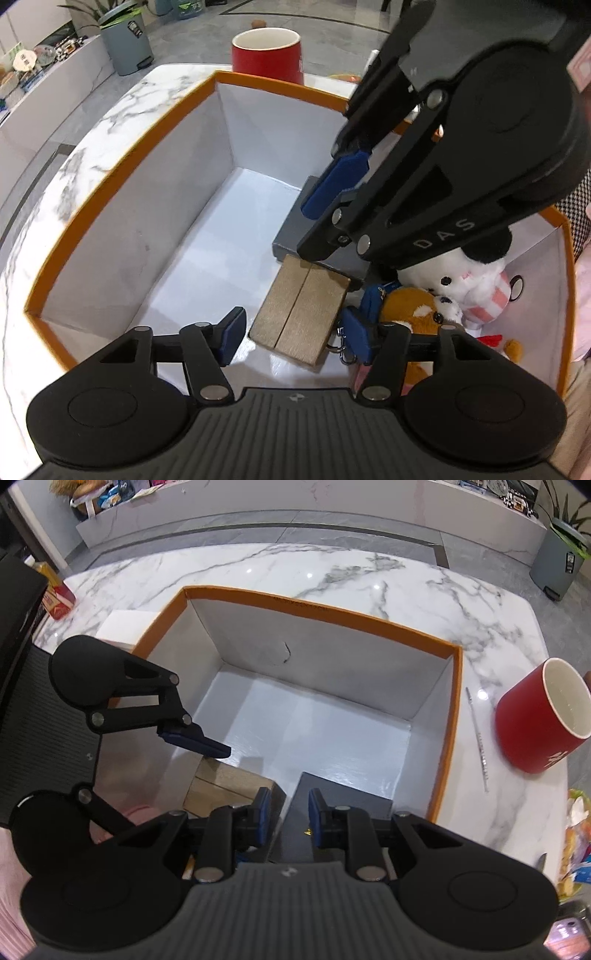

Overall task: Organize objects
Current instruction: 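Lower both boxes into the shoebox beside the plush toys and open both grippers, then withdraw both grippers from the shoebox toward the crochet fruit and tape measure, then grasp the orange crochet fruit with the left gripper while the right grasps the yellow tape measure, then carry the crochet fruit and tape measure over the shoebox with both grippers, then lower the fruit and tape measure into the shoebox and open both grippers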

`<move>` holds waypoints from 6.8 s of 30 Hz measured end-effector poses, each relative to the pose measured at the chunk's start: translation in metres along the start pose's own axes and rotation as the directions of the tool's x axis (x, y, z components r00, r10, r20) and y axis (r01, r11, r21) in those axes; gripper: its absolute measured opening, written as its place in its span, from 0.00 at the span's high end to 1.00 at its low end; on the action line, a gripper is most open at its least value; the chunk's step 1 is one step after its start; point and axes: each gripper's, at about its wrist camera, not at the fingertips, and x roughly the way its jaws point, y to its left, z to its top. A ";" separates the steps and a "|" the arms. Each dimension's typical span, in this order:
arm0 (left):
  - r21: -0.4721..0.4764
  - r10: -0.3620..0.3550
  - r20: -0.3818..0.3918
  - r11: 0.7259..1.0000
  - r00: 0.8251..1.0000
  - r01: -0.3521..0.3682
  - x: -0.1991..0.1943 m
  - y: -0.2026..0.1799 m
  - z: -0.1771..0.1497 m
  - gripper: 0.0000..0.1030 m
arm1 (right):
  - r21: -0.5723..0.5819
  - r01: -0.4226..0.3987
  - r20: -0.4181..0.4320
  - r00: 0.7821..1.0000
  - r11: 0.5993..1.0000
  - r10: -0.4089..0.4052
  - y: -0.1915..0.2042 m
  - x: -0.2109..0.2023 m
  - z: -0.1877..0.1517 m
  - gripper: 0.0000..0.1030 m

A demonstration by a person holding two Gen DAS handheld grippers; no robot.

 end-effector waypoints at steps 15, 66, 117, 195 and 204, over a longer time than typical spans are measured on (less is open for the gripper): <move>-0.180 -0.033 -0.088 0.984 0.996 0.017 0.005 0.004 0.011 0.63 | 0.138 -0.064 0.015 0.998 0.988 0.062 0.003 0.010 0.004 0.77; -0.422 0.416 0.184 0.852 0.890 -0.311 -0.162 0.011 -0.183 0.64 | -0.166 -0.060 0.296 0.949 0.984 0.108 0.200 -0.046 -0.022 0.67; -0.498 0.389 0.081 0.813 0.917 -0.301 -0.091 0.120 -0.215 0.54 | -0.753 -0.060 -0.152 0.985 0.655 -0.085 0.244 0.122 0.074 0.40; 0.141 0.216 0.127 0.962 0.968 -0.233 -0.061 0.003 -0.023 0.54 | -0.623 -0.138 -0.123 0.989 0.770 0.078 0.109 0.029 0.026 0.42; 0.393 0.195 -0.110 0.909 0.975 -0.137 -0.026 -0.009 -0.011 0.54 | -0.397 -0.085 0.054 0.992 0.914 0.116 0.069 -0.018 0.019 0.42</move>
